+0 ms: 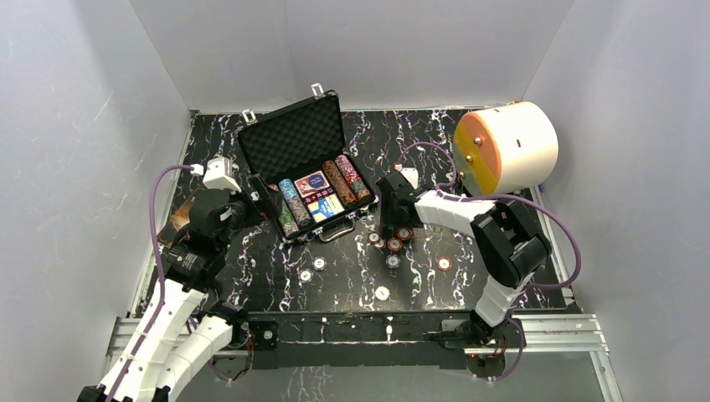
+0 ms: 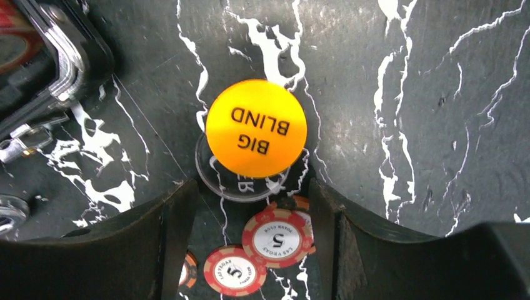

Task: Pack up texas hold em set

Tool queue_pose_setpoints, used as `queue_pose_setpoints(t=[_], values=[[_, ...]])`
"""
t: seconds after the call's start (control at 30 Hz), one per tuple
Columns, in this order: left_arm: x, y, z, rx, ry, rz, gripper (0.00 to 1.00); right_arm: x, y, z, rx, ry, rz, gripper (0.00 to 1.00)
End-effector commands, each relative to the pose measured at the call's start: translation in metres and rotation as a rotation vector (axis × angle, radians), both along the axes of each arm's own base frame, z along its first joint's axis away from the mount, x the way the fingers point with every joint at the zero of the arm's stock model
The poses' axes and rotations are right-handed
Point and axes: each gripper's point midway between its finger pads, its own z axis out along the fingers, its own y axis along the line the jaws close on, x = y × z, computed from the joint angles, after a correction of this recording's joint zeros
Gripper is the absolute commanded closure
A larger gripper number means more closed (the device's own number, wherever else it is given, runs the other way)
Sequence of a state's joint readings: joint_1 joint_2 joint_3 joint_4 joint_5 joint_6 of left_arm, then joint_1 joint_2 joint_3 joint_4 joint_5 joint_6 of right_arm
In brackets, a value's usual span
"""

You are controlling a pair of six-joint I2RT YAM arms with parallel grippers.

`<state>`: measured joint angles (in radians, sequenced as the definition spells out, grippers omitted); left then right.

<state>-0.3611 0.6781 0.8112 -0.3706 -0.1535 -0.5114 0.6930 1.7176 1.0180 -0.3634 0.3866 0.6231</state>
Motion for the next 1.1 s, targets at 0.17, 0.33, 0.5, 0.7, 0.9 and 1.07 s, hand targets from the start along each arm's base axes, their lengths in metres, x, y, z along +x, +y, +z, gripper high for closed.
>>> queue_pose_setpoints(t=[0.17, 0.33, 0.5, 0.7, 0.9, 1.07], values=[[0.004, 0.007, -0.003, 0.013, 0.005, 0.039, 0.02, 0.009, 0.001, -0.025, -0.036, 0.011, 0.023, 0.34], [0.005, 0.007, -0.005, 0.016, 0.01, 0.042, 0.02, 0.011, 0.001, -0.027, -0.04, 0.006, 0.029, 0.47], [0.007, 0.005, -0.008, 0.015, 0.017, 0.037, 0.02, 0.004, 0.014, -0.011, 0.051, 0.02, 0.046, 0.5], [0.009, 0.002, -0.012, 0.001, 0.025, 0.033, 0.02, -0.016, 0.037, 0.024, 0.271, 0.078, 0.054, 0.49], [0.011, 0.0, -0.013, -0.004, 0.026, 0.029, 0.02, -0.031, 0.048, 0.036, 0.441, 0.164, 0.016, 0.48], [0.01, 0.001, -0.012, -0.004, 0.021, 0.029, 0.02, -0.036, 0.057, 0.042, 0.527, 0.201, -0.003, 0.48]])
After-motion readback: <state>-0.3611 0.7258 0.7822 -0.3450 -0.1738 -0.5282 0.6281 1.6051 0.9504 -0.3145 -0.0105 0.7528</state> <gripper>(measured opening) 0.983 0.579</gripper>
